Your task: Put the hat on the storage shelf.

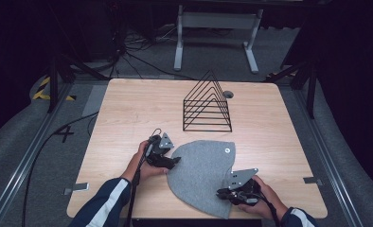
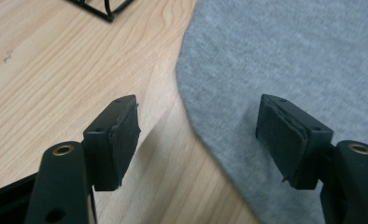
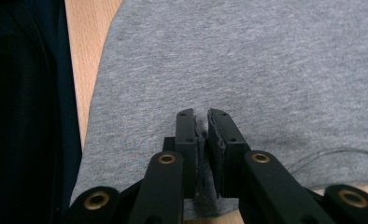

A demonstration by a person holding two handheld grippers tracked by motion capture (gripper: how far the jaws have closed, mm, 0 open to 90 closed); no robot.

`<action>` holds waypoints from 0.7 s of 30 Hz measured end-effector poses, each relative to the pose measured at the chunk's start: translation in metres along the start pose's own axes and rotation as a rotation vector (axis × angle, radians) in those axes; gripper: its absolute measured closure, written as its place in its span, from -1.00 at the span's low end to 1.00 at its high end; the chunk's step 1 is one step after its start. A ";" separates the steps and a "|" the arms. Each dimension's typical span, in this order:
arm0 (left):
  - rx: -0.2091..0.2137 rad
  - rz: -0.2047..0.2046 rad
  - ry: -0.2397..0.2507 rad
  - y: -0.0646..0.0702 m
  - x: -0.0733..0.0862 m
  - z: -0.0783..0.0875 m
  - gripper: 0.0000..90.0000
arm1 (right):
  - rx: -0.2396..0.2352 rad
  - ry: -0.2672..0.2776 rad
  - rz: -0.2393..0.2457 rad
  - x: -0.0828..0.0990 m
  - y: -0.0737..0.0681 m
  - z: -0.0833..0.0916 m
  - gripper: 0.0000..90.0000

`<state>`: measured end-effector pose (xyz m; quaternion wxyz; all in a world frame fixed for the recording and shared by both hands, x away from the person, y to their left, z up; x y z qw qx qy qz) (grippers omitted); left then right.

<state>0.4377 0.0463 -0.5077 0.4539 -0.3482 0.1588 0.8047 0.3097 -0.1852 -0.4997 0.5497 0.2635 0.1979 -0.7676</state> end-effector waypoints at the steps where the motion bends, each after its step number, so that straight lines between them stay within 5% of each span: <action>1: 0.000 0.000 0.000 0.000 0.000 0.000 -0.31 | 0.000 0.000 0.000 0.000 0.000 0.000 0.83; 4: 0.019 -0.005 0.038 0.007 -0.006 0.010 -0.30 | 0.026 -0.005 0.024 -0.005 0.000 -0.002 0.70; 7: 0.045 -0.011 0.077 0.021 -0.010 0.024 -0.31 | 0.045 0.064 -0.016 -0.012 0.015 0.009 0.67; 14: 0.138 -0.104 0.073 0.073 -0.012 0.032 -0.30 | 0.204 0.128 -0.059 -0.022 0.073 0.027 0.71; 16: 0.161 -0.139 0.059 0.087 -0.011 0.029 -0.27 | 0.241 0.126 -0.104 -0.020 0.100 0.026 0.72; 21: 0.257 -0.201 0.050 0.128 -0.012 0.017 -0.15 | 0.295 0.082 -0.123 -0.018 0.129 0.015 0.74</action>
Point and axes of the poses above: each handheld gripper's, and its own axes: z roughly backward along the jaws, x roughly out of its underside, y roughly to its right, the point moved 6 cm from there along -z, roughly forward along the jaws
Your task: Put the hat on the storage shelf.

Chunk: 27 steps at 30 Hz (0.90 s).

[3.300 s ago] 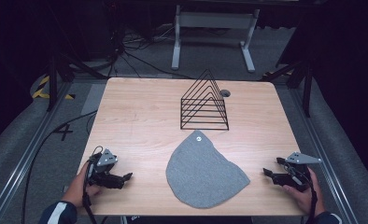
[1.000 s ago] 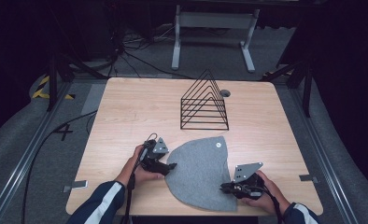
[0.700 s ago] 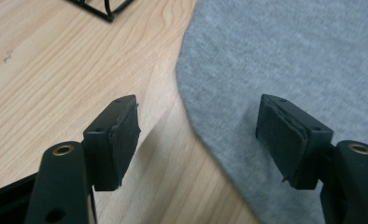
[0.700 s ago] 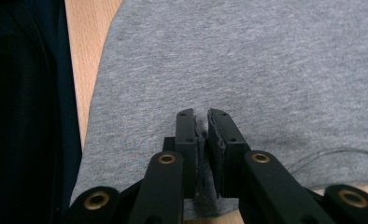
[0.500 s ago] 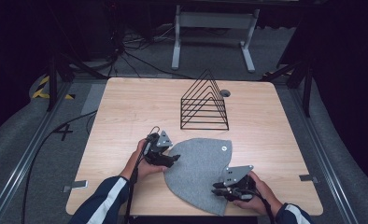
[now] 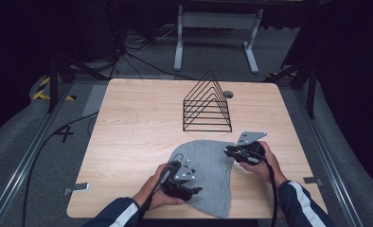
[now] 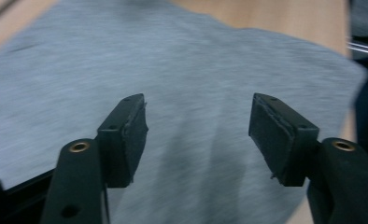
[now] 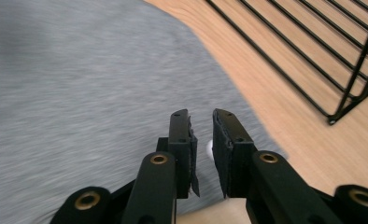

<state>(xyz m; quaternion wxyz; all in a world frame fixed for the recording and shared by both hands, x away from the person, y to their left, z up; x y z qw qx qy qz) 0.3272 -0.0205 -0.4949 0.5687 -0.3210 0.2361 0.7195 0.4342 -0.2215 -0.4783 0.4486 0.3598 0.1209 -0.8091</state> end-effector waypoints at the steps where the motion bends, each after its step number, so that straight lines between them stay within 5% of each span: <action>1: 0.014 -0.024 -0.008 0.004 -0.001 -0.003 -0.11 | 0.001 -0.006 -0.009 -0.001 0.004 -0.006 0.74; 5: 0.050 -0.036 -0.046 0.016 0.004 -0.015 -0.01 | 0.030 -0.038 -0.006 -0.001 0.012 -0.019 0.74; 9: 0.047 -0.046 -0.067 0.006 0.012 -0.010 0.00 | 0.019 -0.067 -0.021 0.005 0.013 -0.022 0.75; 13: 0.013 0.002 -0.075 -0.011 0.025 0.003 0.00 | 0.024 -0.095 -0.056 0.011 0.013 -0.015 0.76; 15: -0.015 0.004 -0.078 -0.023 0.031 0.010 -0.02 | 0.054 -0.118 -0.035 0.015 0.008 -0.009 0.80; 18: -0.050 0.062 -0.073 -0.041 0.041 0.018 -0.04 | 0.072 -0.148 0.002 0.023 -0.008 0.001 0.86; 20: -0.098 0.104 -0.066 -0.061 0.049 0.027 -0.04 | 0.057 -0.155 -0.006 0.027 -0.014 0.006 0.86; 23: -0.126 0.144 -0.066 -0.073 0.056 0.032 -0.05 | 0.045 -0.166 0.002 0.030 -0.022 0.012 0.86; 27: -0.196 0.136 -0.081 -0.087 0.060 0.039 -0.07 | 0.006 -0.187 0.050 0.032 -0.047 0.018 0.89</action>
Point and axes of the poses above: each handheld gripper's, and its own axes: z roughly backward along the jaws, x roughly out of its underside, y roughly to its right, the point moved 6 cm from there along -z, roughly forward along the jaws
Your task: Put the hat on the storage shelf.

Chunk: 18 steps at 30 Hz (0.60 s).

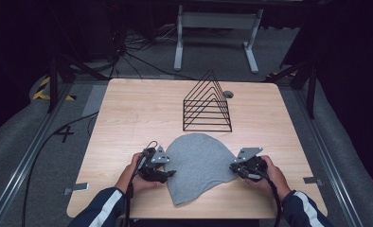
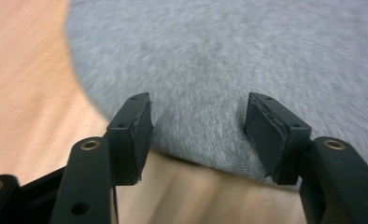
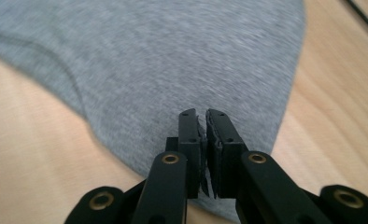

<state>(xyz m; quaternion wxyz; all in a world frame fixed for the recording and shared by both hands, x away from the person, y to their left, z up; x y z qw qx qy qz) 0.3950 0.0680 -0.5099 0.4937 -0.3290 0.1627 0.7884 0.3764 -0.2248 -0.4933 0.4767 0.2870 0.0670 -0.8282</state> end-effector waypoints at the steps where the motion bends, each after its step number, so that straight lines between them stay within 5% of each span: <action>1: -0.004 0.005 0.003 -0.002 0.000 0.000 -0.07 | -0.002 -0.005 0.012 0.000 -0.004 0.001 0.89; 6: -0.014 0.056 -0.012 -0.013 0.003 0.001 -0.17 | -0.072 0.004 0.030 0.004 -0.027 0.007 0.89; 11: -0.032 0.156 -0.009 -0.025 0.005 -0.002 -0.38 | -0.126 0.004 0.052 0.004 -0.046 0.012 0.78; 16: -0.042 0.177 0.006 -0.032 0.003 -0.002 -0.40 | -0.112 0.053 0.012 -0.003 -0.037 0.015 0.53; 18: -0.004 0.236 0.023 -0.036 -0.003 -0.002 -0.41 | -0.065 0.117 -0.049 -0.015 -0.017 0.018 0.43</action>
Point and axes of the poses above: each handheld gripper's, and its own axes: z roughly backward along the jaws, x roughly out of its underside, y roughly to its right, the point moved 6 cm from there along -z, roughly forward along the jaws
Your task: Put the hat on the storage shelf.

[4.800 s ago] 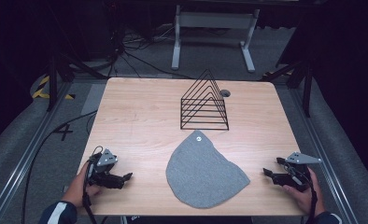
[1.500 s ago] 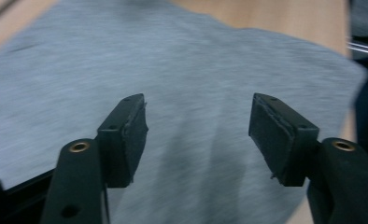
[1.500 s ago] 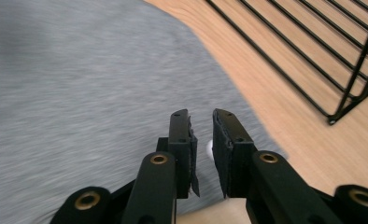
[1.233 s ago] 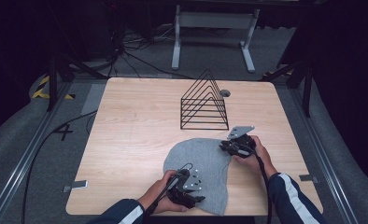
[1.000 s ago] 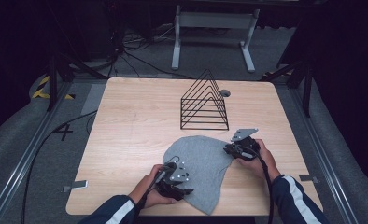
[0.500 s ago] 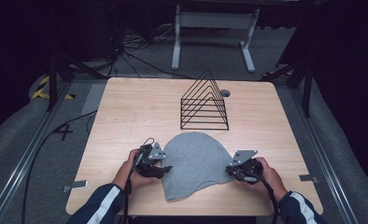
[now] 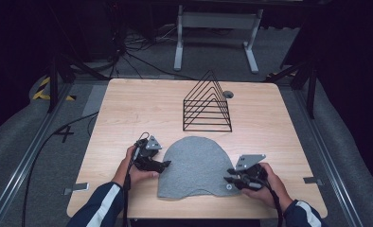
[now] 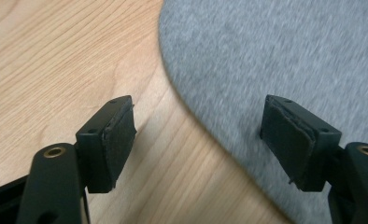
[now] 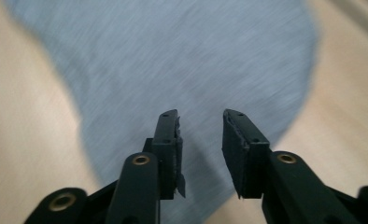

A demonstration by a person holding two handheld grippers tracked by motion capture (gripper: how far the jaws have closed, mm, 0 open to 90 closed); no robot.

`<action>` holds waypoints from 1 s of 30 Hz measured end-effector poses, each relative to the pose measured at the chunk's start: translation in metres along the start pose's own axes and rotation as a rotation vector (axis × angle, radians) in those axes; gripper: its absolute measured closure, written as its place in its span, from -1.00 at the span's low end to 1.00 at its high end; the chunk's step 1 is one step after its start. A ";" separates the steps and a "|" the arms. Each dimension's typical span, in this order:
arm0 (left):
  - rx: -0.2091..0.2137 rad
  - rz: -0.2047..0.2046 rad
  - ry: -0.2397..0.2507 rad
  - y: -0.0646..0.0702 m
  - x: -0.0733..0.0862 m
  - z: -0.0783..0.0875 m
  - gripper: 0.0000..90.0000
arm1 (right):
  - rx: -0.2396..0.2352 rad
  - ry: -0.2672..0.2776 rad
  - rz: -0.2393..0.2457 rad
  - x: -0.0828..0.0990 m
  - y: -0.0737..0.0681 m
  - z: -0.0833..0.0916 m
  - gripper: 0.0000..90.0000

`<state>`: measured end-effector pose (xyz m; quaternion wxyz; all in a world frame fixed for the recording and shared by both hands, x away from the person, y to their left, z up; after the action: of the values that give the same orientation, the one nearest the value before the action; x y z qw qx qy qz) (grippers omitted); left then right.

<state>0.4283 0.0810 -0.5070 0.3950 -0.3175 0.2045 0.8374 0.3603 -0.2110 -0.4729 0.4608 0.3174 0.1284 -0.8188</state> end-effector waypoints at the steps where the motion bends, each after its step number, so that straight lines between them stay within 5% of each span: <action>1: 0.005 0.004 0.014 -0.001 -0.003 -0.001 -0.41 | 0.009 0.027 -0.015 -0.006 0.008 0.000 0.37; 6: 0.001 -0.023 -0.027 -0.001 -0.012 -0.014 -0.43 | 0.033 0.036 -0.084 -0.024 0.045 -0.024 0.14; 11: -0.015 -0.046 -0.023 -0.005 -0.014 -0.022 -0.45 | 0.005 -0.030 -0.150 -0.025 0.062 -0.053 -0.12; 13: -0.014 -0.067 -0.021 -0.002 -0.015 -0.021 -0.35 | 0.035 -0.064 -0.164 -0.022 0.066 -0.059 -0.17; 17: -0.014 -0.056 -0.032 0.003 -0.015 -0.020 -0.20 | 0.027 -0.066 -0.149 -0.023 0.062 -0.058 0.03; 18: 0.000 -0.060 -0.032 0.006 -0.016 -0.019 0.05 | 0.018 -0.057 -0.146 -0.023 0.058 -0.057 0.20; 23: 0.001 -0.033 -0.035 0.005 -0.016 -0.019 0.33 | 0.006 -0.055 -0.152 -0.024 0.053 -0.056 0.51; 30: 0.025 -0.009 -0.005 -0.001 -0.019 -0.021 0.81 | -0.064 -0.016 -0.208 -0.023 0.053 -0.057 0.87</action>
<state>0.4458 0.0591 -0.5092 0.4032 -0.3113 0.2124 0.8339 0.4365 -0.1955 -0.4976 0.3843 0.2810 0.1831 -0.8601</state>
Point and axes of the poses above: each handheld gripper's, and its own axes: z roughly backward along the jaws, x roughly out of its underside, y roughly to its right, the point moved 6 cm from there along -z, roughly forward along the jaws
